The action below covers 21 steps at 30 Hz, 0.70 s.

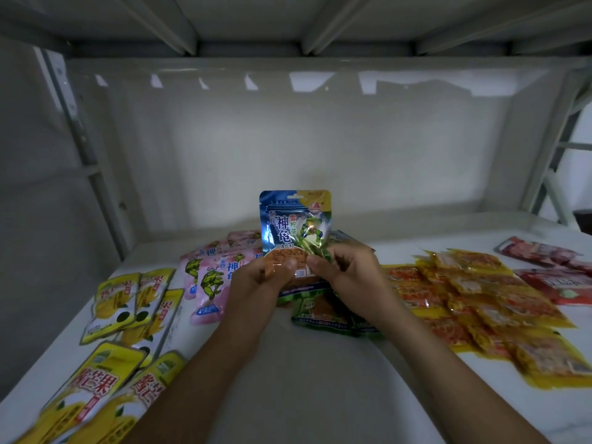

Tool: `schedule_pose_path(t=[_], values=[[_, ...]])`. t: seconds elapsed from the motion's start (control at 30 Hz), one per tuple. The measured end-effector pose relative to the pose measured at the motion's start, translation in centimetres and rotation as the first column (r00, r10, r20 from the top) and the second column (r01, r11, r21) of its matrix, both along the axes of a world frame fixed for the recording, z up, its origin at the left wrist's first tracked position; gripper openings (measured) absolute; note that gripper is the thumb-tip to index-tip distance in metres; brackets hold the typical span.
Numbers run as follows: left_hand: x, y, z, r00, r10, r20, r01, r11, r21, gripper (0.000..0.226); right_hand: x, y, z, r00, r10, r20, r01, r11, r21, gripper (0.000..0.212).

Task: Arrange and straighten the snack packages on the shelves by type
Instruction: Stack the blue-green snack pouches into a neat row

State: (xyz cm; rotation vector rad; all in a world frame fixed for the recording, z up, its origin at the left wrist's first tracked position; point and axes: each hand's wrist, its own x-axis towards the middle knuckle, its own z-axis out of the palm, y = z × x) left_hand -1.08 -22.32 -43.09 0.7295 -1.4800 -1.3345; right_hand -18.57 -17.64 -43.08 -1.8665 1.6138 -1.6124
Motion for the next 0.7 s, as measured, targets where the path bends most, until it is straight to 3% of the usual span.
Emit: schedule_pose_path(t=[0.07, 0.2, 0.27, 0.33, 0.4, 0.47, 0.6, 0.67, 0.7], values=[[0.2, 0.0, 0.2, 0.998, -0.037, -0.047, 0.04, 0.997, 0.069, 0.016, 0.3, 0.1, 0.1, 0.997, 0.061, 0.057, -0.063, 0.997, 0.034, 0.061], [0.6, 0.0, 0.7, 0.98, -0.137, -0.141, 0.16, 0.974, 0.163, 0.023, 0.3, 0.5, 0.4, 0.974, 0.168, 0.15, -0.189, 0.972, 0.14, 0.032], [0.7, -0.3, 0.7, 0.979, -0.139, -0.147, 0.163, 0.972, 0.167, 0.024, 0.2, 0.6, 0.5, 0.975, 0.169, 0.142, -0.191, 0.969, 0.16, 0.028], [0.6, -0.6, 0.7, 0.982, -0.119, -0.149, 0.144, 0.974, 0.175, 0.018, 0.2, 0.7, 0.7, 0.978, 0.143, 0.154, -0.166, 0.975, 0.15, 0.047], [0.6, -0.8, 0.9, 0.98, -0.13, -0.151, 0.156, 0.971, 0.179, 0.018, 0.3, 0.9, 1.0, 0.978, 0.112, 0.176, -0.139, 0.978, 0.154, 0.052], [0.7, -0.8, 1.2, 0.974, -0.169, -0.153, 0.196, 0.963, 0.186, 0.027, 0.5, 1.1, 1.0, 0.974, 0.138, 0.18, -0.164, 0.977, 0.138, 0.054], [1.5, -1.0, 1.3, 0.974, -0.165, -0.154, 0.194, 0.961, 0.199, 0.036, 0.9, 0.8, 0.8, 0.96, 0.232, 0.156, -0.251, 0.962, 0.111, 0.083], [1.7, -0.9, 1.4, 0.981, -0.139, -0.138, 0.162, 0.971, 0.174, 0.03, 1.2, 0.9, 0.9, 0.95, 0.267, 0.163, -0.287, 0.951, 0.116, 0.084], [1.7, -0.8, 1.4, 0.982, -0.134, -0.136, 0.156, 0.974, 0.164, 0.027, 1.4, 1.0, 1.1, 0.942, 0.284, 0.179, -0.307, 0.945, 0.116, 0.073]])
